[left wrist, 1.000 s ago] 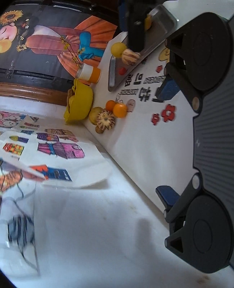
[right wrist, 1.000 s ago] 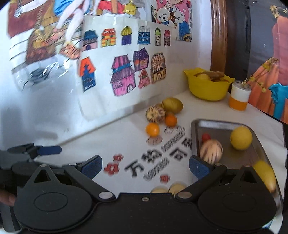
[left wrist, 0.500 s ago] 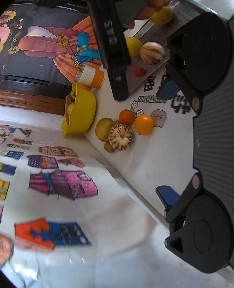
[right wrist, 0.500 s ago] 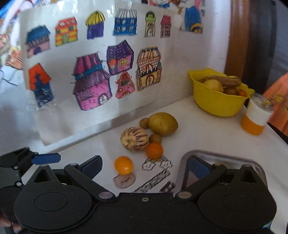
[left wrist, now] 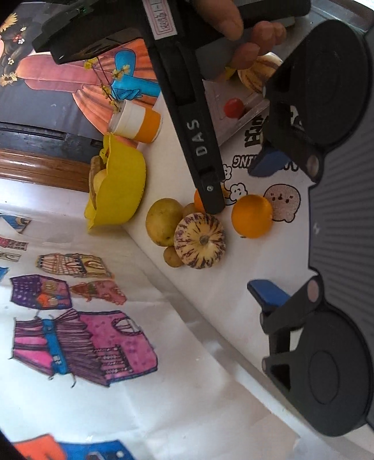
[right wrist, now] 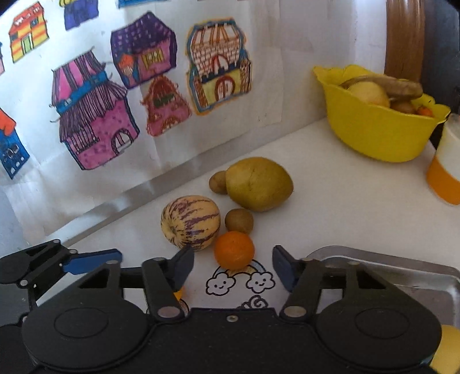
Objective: Organize fruits
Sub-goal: 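Grasp a small orange with the right tool while the left tool grasps another orange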
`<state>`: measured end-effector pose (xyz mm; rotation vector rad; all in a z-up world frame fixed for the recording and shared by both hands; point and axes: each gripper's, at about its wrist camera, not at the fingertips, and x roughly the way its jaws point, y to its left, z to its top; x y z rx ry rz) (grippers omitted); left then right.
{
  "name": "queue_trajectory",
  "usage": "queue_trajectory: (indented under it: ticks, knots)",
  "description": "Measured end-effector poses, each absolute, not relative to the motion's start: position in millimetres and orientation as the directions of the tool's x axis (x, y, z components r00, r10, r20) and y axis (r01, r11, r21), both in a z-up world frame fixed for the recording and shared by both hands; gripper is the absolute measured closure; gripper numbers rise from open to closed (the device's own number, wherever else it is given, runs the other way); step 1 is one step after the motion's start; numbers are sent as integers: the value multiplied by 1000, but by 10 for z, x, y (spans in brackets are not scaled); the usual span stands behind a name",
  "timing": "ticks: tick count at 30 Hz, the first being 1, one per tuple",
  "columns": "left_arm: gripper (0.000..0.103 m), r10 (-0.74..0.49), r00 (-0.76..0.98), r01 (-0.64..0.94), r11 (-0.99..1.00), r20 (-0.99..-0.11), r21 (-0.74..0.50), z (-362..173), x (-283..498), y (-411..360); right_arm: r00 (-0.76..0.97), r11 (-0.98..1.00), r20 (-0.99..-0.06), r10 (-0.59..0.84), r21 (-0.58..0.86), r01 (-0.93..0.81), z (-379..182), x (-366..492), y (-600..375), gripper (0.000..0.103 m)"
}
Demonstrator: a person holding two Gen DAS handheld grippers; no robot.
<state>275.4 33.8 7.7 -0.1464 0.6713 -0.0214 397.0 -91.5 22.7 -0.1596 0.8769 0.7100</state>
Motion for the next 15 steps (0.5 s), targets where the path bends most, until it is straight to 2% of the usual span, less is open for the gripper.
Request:
queue_trajectory:
  ticks: [9, 11, 14, 15]
  knots:
    - [48, -64, 784, -33, 989, -617, -145, 40, 2863, 321, 428, 768, -760, 489, 143, -625, 135, 4015, -848, 67]
    - [52, -73, 784, -30, 987, -616, -156, 40, 2872, 322, 428, 767, -759, 490, 142, -626, 136, 4013, -846, 67]
    - [65, -96, 782, -18, 984, -616, -177, 41, 2878, 310, 434, 766, -759, 485, 128, -630, 142, 3993, -827, 67]
    - [65, -95, 782, -20, 984, -616, -177, 44, 2879, 303, 436, 766, -759, 484, 126, -630, 139, 3990, -822, 67]
